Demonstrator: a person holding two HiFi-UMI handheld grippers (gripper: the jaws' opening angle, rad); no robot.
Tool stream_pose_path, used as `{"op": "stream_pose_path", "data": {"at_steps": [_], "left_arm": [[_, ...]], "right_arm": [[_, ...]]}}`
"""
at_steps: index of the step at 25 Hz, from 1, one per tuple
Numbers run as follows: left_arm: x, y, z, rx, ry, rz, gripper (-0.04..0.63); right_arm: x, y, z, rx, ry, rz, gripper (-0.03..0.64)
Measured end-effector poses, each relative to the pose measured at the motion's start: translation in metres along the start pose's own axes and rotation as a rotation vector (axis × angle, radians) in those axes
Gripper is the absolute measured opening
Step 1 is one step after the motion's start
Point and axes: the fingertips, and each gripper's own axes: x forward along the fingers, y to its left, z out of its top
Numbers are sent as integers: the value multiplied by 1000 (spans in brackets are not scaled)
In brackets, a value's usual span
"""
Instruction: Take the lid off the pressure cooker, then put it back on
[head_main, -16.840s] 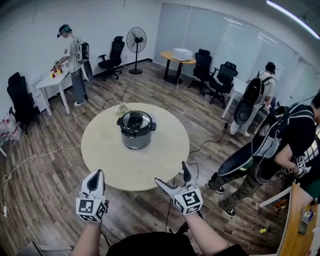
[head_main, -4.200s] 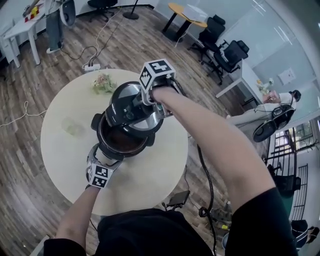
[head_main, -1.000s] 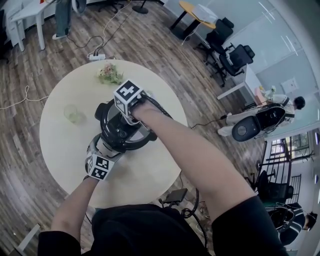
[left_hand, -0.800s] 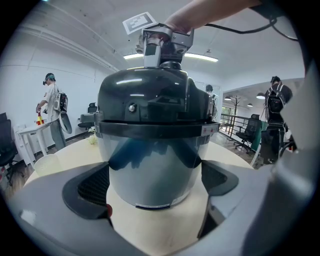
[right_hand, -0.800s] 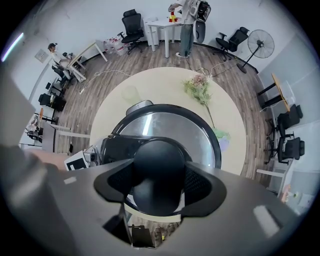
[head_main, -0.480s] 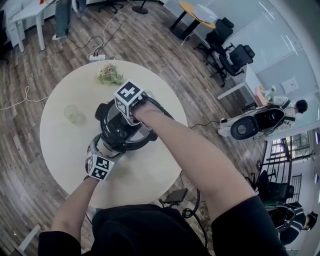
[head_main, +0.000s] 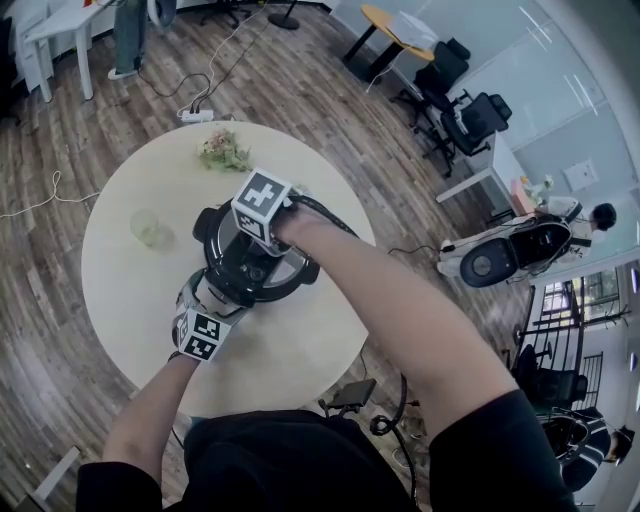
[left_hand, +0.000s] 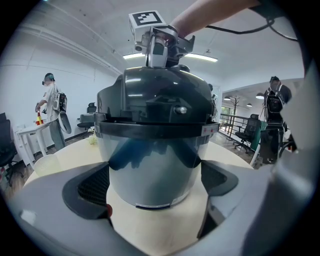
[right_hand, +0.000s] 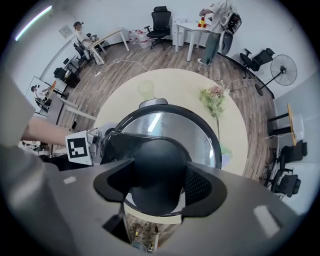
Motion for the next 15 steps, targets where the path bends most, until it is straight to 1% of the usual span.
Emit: {"op": "stream_pose_path", "data": {"at_steps": [10,12,15], "left_arm": [[-5,-2,-1,1,-1,1,561],[-6,-2,-1,-2,-1,0,557],[-6,-2,-2,-3,-2,0,554]], "right_arm": [[-2,13,-3,-291,57,-41,296],[-2,13,-3,-308,62,-40,298],[-1,13,-2,-306,61,-37,298]]}}
